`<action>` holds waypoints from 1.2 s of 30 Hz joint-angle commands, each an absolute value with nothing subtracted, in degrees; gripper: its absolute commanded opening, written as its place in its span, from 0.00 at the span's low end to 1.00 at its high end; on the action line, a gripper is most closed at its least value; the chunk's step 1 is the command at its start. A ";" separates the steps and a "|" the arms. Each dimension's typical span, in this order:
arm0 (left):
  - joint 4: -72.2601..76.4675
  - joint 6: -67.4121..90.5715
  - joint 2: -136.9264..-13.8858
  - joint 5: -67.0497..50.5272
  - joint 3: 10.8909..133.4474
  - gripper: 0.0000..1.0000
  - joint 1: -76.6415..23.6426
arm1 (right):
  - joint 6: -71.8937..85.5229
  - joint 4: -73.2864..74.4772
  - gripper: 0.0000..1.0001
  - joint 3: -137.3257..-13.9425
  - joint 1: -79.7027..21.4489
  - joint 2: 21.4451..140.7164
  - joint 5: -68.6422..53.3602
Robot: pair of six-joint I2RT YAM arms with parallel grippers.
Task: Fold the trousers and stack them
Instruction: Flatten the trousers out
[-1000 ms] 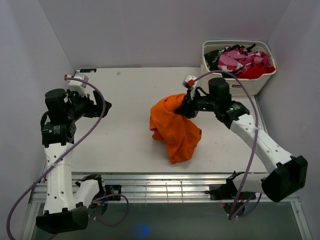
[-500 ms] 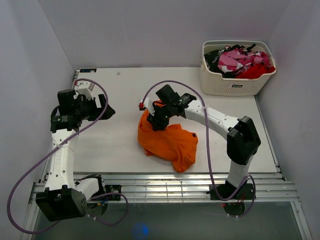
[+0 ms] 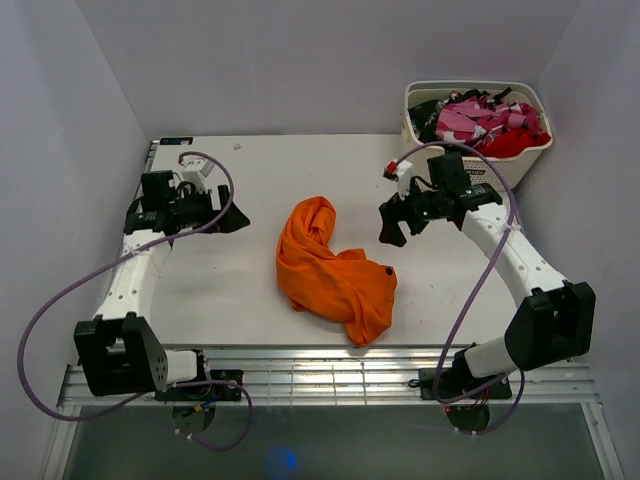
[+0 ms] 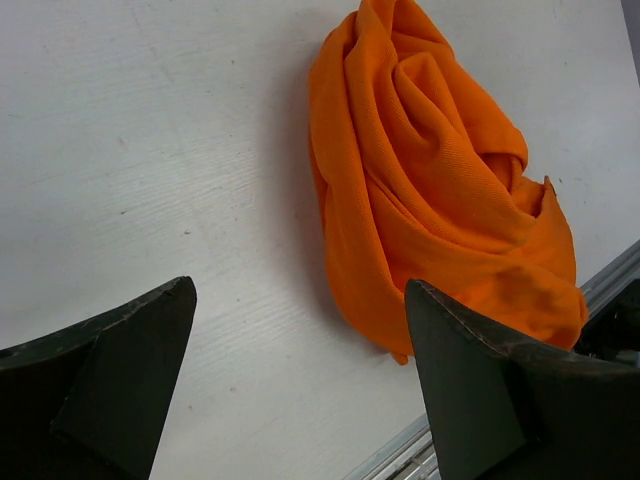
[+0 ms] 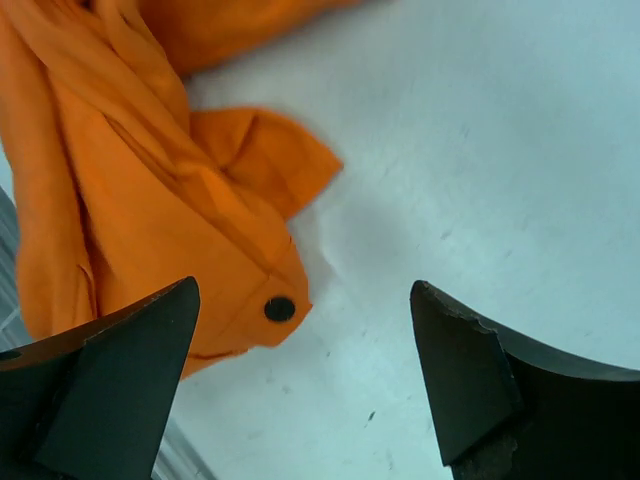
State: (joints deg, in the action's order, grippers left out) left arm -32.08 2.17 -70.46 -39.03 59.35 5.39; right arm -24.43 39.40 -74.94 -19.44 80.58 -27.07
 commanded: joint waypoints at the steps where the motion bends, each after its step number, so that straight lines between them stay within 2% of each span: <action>1: -26.46 1.50 -78.53 -37.63 65.80 0.95 1.07 | -20.84 40.79 0.91 -67.61 -16.70 83.67 -31.02; 6: -25.66 2.11 -91.21 -32.88 76.36 0.96 -7.80 | -20.74 34.38 0.90 -62.14 -16.61 86.39 -31.46; 11: -25.66 3.77 -104.55 -31.81 85.32 0.98 -13.35 | -23.90 37.08 0.90 -60.91 -16.79 89.56 -36.90; 13: -25.66 5.18 -107.91 -33.22 86.65 0.98 -15.29 | -25.04 38.66 0.90 -60.12 -17.14 89.65 -38.23; 17: -21.64 5.97 -111.53 -36.47 86.05 0.98 -18.71 | -27.07 40.34 0.99 -58.28 -18.63 89.65 -39.20; 18: -20.75 6.41 -111.71 -37.26 85.78 0.97 -19.07 | -27.24 40.25 0.98 -57.58 -18.72 89.65 -39.11; 19: -20.66 6.33 -112.06 -37.35 85.87 0.94 -19.42 | -27.33 40.25 0.92 -57.39 -18.63 89.82 -39.20; 20: -21.35 6.33 -112.58 -36.92 86.22 0.79 -19.86 | -27.68 40.43 0.84 -57.48 -18.63 90.26 -39.63; 21: -21.88 6.42 -113.28 -36.91 86.74 0.69 -19.86 | -28.47 40.52 0.80 -57.57 -18.63 90.35 -39.99; 22: -23.71 6.59 -113.46 -35.61 87.01 0.58 -19.78 | -28.82 40.60 0.65 -58.09 -18.63 90.61 -40.16; 23: -24.43 6.59 -113.29 -34.99 87.10 0.48 -19.08 | -28.92 40.61 0.58 -58.53 -18.63 90.79 -39.90; 24: -24.96 6.68 -111.64 -35.07 86.40 0.21 -18.29 | -29.35 40.78 0.51 -59.14 -18.63 90.62 -39.55; 25: -24.87 8.85 -110.14 -34.11 85.53 0.02 -15.76 | -29.44 40.78 0.36 -60.46 -18.55 90.35 -38.42; 27: -23.47 12.46 -105.67 -33.66 82.46 0.00 -11.62 | -29.44 41.22 0.12 -62.04 -18.37 89.65 -37.27; 28: -22.68 14.74 -99.73 -32.79 78.61 0.00 -8.99 | -29.27 41.39 0.08 -63.53 -18.37 89.13 -36.40; 32: -22.31 18.99 -80.63 -19.13 68.57 0.00 4.18 | -29.18 42.10 0.08 -67.31 -16.97 84.04 -30.09; 36: -27.41 10.93 -65.15 -7.41 61.63 0.00 4.92 | -32.07 44.73 0.08 -70.40 -15.38 80.78 -22.08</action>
State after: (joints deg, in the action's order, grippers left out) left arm -28.56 16.78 -76.05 -22.81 62.94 4.27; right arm -28.64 37.80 -67.81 -18.98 85.56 -35.18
